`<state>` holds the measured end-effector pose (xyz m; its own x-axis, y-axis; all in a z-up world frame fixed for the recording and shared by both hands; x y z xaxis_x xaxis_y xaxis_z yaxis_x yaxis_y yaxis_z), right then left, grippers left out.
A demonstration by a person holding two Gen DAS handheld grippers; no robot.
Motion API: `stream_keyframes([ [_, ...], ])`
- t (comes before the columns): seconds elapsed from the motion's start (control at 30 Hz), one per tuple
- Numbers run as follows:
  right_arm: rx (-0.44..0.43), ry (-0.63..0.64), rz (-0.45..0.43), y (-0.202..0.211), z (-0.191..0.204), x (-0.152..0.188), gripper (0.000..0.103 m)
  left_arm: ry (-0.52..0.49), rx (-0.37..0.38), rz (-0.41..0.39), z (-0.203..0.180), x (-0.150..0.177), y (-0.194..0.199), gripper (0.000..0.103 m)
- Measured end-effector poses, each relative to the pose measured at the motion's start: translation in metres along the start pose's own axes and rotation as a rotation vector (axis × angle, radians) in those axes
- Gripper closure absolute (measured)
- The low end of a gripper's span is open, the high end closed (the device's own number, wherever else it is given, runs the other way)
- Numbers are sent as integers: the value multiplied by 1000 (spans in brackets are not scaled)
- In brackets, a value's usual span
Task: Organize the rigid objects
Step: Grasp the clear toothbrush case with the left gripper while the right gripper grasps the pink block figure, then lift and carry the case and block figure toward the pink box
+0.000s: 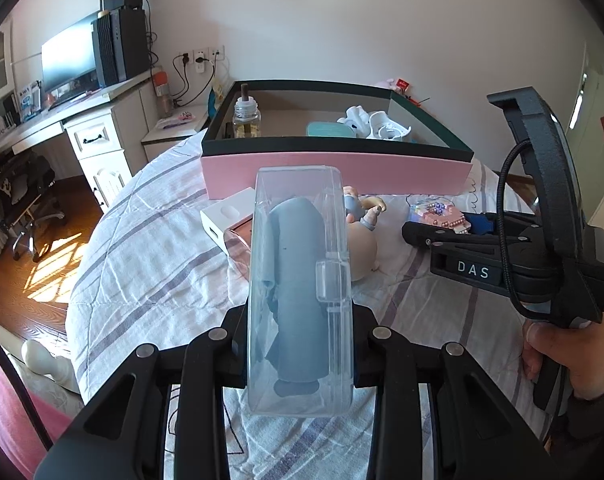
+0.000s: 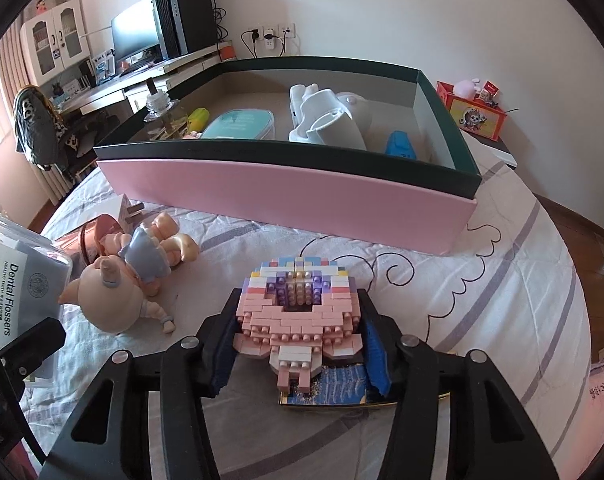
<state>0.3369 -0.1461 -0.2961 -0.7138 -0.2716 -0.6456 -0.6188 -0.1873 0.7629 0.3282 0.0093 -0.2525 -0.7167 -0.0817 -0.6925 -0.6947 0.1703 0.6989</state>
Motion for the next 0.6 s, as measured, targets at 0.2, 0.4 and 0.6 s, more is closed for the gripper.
stream_keyframes([
  [0.2, -31, -25, -152, 51, 12, -2, 49, 10, 10, -64, -3, -6, 25, 70],
  [0.4, -33, -21, -348, 134, 41, -7, 49, 3, 10, -195, -16, -22, 77, 70],
  [0.6, 14, 12, -449, 196, 63, -7, 49, -25, 23, -317, -30, -26, 137, 70],
])
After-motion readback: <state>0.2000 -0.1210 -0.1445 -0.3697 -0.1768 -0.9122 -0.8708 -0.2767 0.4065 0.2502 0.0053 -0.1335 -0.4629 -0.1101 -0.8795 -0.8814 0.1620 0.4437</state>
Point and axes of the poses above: each gripper's, at about its wrist camera, not at the fingertips, and y roughly against the way its jaws point, z to its left, x to its underside, the point moved 7 cm from there along -y, roughly the way its jaws point, and after that the axes turned 10 degrees about y, right-handed, at the moved point
